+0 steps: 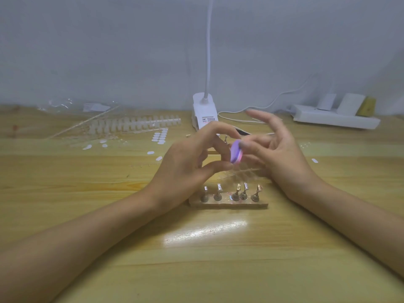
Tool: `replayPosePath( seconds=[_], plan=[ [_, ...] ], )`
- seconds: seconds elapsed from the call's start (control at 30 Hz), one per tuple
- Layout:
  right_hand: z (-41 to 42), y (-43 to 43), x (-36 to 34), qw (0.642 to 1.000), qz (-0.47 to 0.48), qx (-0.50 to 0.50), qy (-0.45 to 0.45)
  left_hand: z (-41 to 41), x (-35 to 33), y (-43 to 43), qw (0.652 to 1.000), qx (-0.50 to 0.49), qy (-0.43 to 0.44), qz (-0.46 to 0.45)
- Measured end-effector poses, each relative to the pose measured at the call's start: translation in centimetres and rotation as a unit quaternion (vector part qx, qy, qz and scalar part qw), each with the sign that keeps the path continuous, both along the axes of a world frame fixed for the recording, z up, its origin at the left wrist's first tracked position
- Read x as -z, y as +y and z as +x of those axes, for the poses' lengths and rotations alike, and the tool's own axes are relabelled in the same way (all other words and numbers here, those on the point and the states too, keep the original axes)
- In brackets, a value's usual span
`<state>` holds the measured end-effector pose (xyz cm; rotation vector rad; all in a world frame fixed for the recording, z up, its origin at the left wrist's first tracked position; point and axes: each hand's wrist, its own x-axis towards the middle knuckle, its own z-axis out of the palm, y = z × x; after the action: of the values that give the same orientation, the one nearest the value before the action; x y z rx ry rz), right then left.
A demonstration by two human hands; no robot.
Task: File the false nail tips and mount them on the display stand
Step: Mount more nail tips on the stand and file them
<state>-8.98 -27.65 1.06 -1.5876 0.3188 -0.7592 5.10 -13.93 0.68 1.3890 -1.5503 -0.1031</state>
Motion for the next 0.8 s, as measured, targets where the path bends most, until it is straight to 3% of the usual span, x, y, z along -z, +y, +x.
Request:
replayPosePath(
  seconds=[0.07, 0.17, 0.3, 0.4, 0.5, 0.57, 0.7, 0.8],
  plan=[
    [-0.1, -0.2, 0.1, 1.0, -0.004, 0.01, 0.011, 0.1, 0.0, 0.0, 1.0, -0.011, 0.01, -0.004],
    [0.1, 0.2, 0.3, 0.998, -0.012, -0.053, 0.017, 0.3, 0.0, 0.0, 1.0, -0.008, 0.012, -0.003],
    [0.0, -0.2, 0.1, 1.0, 0.001, 0.01, -0.003, 0.2, 0.0, 0.0, 1.0, 0.002, 0.023, 0.001],
    [0.1, 0.3, 0.2, 0.999, -0.006, -0.053, 0.006, 0.3, 0.0, 0.0, 1.0, -0.002, 0.021, 0.001],
    [0.2, -0.2, -0.1, 0.999, 0.02, 0.015, -0.037, 0.2, -0.1, 0.0, 0.999, 0.015, 0.021, 0.019],
    [-0.5, -1.2, -0.9, 0.997, 0.018, 0.054, -0.048, 0.2, -0.2, -0.1, 0.997, 0.011, 0.069, 0.037],
    [-2.8, -3.2, -2.4, 0.987, -0.142, 0.015, 0.071, 1.1, -0.6, 0.0, 0.974, 0.017, 0.214, 0.068],
    [-3.8, -4.4, -3.5, 0.959, -0.189, -0.042, 0.207, 1.4, -0.8, 0.2, 0.962, 0.033, 0.259, 0.086]
  ],
)
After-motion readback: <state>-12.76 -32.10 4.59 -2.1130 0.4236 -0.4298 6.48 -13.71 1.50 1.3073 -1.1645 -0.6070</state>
